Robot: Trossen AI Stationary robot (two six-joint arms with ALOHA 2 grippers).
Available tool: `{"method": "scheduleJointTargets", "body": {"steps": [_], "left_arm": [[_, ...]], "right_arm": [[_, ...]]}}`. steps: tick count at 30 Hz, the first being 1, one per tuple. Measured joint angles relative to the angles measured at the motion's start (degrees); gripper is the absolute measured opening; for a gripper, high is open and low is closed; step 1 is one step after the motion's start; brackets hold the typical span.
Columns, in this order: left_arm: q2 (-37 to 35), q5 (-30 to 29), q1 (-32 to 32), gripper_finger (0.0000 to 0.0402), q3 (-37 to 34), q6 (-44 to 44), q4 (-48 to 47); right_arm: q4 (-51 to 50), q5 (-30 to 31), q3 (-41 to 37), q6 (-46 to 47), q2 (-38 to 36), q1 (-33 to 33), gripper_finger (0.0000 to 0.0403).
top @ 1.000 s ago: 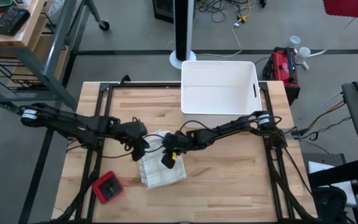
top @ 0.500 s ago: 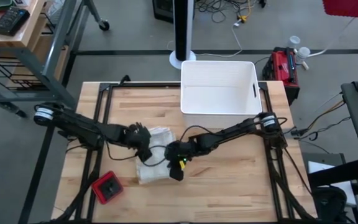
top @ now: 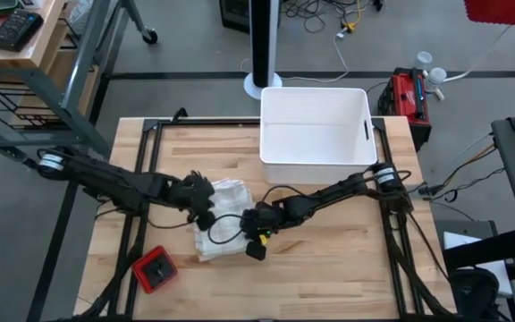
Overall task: Fold towel
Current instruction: Stack the light gray patterned towel on top of the brown patterned towel
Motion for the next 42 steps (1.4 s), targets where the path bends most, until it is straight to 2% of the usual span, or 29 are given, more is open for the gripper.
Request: {"method": "scheduleJointTargets", "body": {"steps": [3, 5, 10, 16, 22, 26, 34, 38, 42], "left_arm": [[-2.2, 6.6, -2.2, 0.0001, 0.0, 4.0, 2.9], [-2.3, 8.4, -4.2, 0.0001, -0.8, 6.0, 6.6], [0.7, 8.8, -8.7, 0.0001, -3.0, 7.7, 11.7], [7.2, 8.8, -9.0, 0.0001, -4.5, 2.4, 8.6], [12.0, 8.1, -9.0, 0.0001, -4.1, 0.0, 9.0], [10.9, 7.7, -9.0, 0.0001, -3.4, 0.3, 9.5], [1.7, 5.3, -9.3, 0.0001, -2.4, 1.5, 9.7], [-0.9, 2.2, -9.2, 0.0003, -2.6, 1.2, 8.9], [-1.3, -0.7, -9.2, 0.0001, -3.1, 0.8, 8.8]], "right_arm": [[0.4, 1.9, 0.0, 0.1, 0.0, -0.1, 0.0], [0.7, 2.2, 0.0, 0.0, 0.0, -0.2, 0.0], [1.5, 2.9, -0.1, 0.4, 0.0, -0.3, 0.0], [1.5, 6.3, -0.1, 3.2, 0.0, -0.4, 0.0], [1.6, 7.3, -0.1, -0.2, -1.2, -0.3, 0.0], [2.4, 7.9, 0.2, -4.9, -1.9, 0.3, 0.0], [6.3, 7.8, 0.2, -16.9, -2.0, 3.5, 0.0], [8.1, 7.8, 0.2, -23.0, -2.0, 5.0, 0.0], [7.6, 7.8, 0.2, -24.0, -2.0, 5.3, 0.0008]]}}
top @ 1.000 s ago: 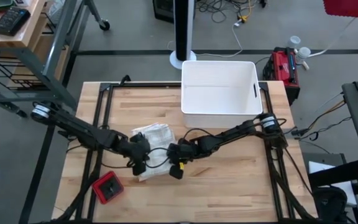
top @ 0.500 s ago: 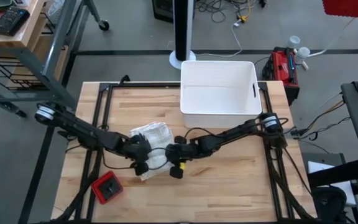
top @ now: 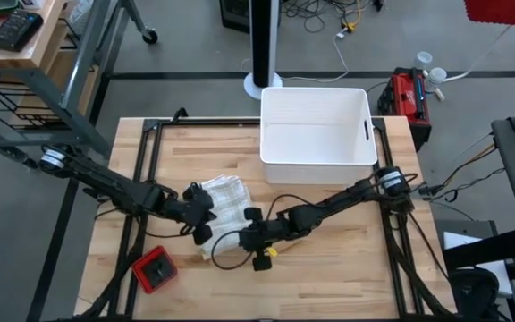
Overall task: Fold towel
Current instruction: Stack the light gray patterned towel on top of the brown patterned towel
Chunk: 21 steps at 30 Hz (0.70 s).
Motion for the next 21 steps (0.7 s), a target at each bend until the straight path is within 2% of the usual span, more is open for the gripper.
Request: {"method": "scheduleJointTargets", "body": {"steps": [4, 8, 14, 18, 21], "left_arm": [[1.3, -0.9, 0.0, 0.0001, -1.7, 0.1, -0.1], [3.1, -2.6, -0.1, 0.0002, -3.1, 0.6, 0.8], [6.0, -2.6, -0.1, 0.0003, -4.3, 0.7, 6.8], [6.7, -2.6, -0.1, 0.0001, -4.8, 0.6, 10.0], [6.7, -2.6, -0.1, 0.0003, -4.8, 0.7, 11.1]], "right_arm": [[-0.4, 0.8, 0.0, -1.3, 0.0, 0.2, 0.0054], [-1.9, 4.3, 0.0, -4.1, 0.2, 0.5, 0.012], [-1.3, 8.4, 0.0, -8.1, 2.0, 0.8, 0.0214], [-0.5, 8.9, 0.0, -10.1, 4.2, 0.8, 0.0255], [0.7, 9.6, 0.0, -10.6, 5.6, 0.8, 0.0265]]}}
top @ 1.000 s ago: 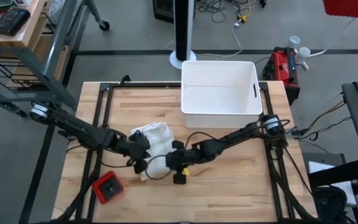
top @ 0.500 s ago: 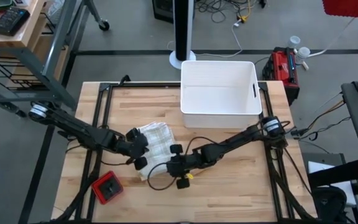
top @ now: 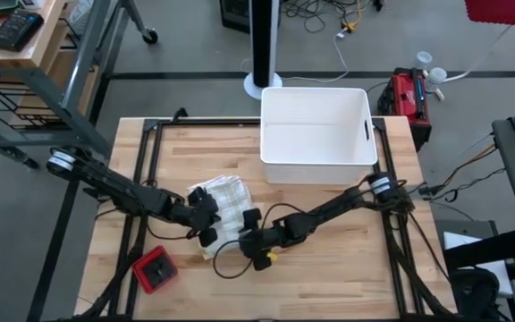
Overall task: Fold towel
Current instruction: Stack the light gray patterned towel on top of the brown patterned towel
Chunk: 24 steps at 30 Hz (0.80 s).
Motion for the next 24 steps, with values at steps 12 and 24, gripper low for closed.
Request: {"method": "scheduleJointTargets", "body": {"steps": [12, 24], "left_arm": [[-4.8, -0.3, -0.1, 0.0001, 5.6, 2.7, 0.0], [-16.8, -6.3, -1.5, 0.0002, 12.7, 3.6, -14.4]], "right_arm": [[-2.6, 4.5, 2.0, 3.0, 0.9, -0.6, 0.0024], [-6.0, 10.7, 4.1, 2.9, -1.8, 0.0, 0.0005]]}}
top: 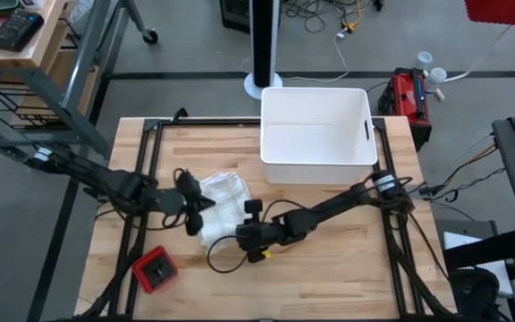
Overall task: Fold towel
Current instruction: Stack the light gray patterned towel on top of the brown patterned towel
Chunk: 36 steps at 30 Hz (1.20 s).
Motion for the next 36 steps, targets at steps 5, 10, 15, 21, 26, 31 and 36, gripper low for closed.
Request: {"method": "scheduleJointTargets", "body": {"steps": [5, 10, 15, 21, 26, 31, 36], "left_arm": [[-3.6, -3.0, -0.1, 0.0001, -2.1, -5.1, -12.3], [-5.5, -6.0, 0.1, 0.0001, -6.5, -7.7, -12.5], [-6.7, -12.7, 0.3, 0.0001, -7.6, -11.2, -14.5], [-9.5, -13.8, 0.2, 0.0001, -7.3, -12.2, -16.9], [-13.5, -16.6, -0.3, 0.0001, -5.4, -11.2, -16.6], [-18.1, -21.6, -0.3, 0.0003, -2.0, -5.6, -15.8], [-21.8, -28.0, -0.4, 0.0001, 1.4, 1.9, -15.2]], "right_arm": [[-1.9, 1.3, 3.4, -1.0, -0.7, 0.2, 0.0004], [-5.9, 3.9, 7.7, -2.2, -0.8, -0.1, 0.0004], [-10.7, 7.8, 13.0, -3.0, -0.8, -0.9, 0.0004], [-17.2, 8.1, 20.0, -2.5, -0.8, -3.7, 0.0004], [-18.0, 4.4, 24.8, -4.6, -0.8, -7.1, 0.0004], [-17.7, 0.3, 27.5, -5.7, -0.8, -11.1, 0.0004], [-15.7, -0.4, 28.9, -9.2, -0.8, -14.4, 0.0004]]}}
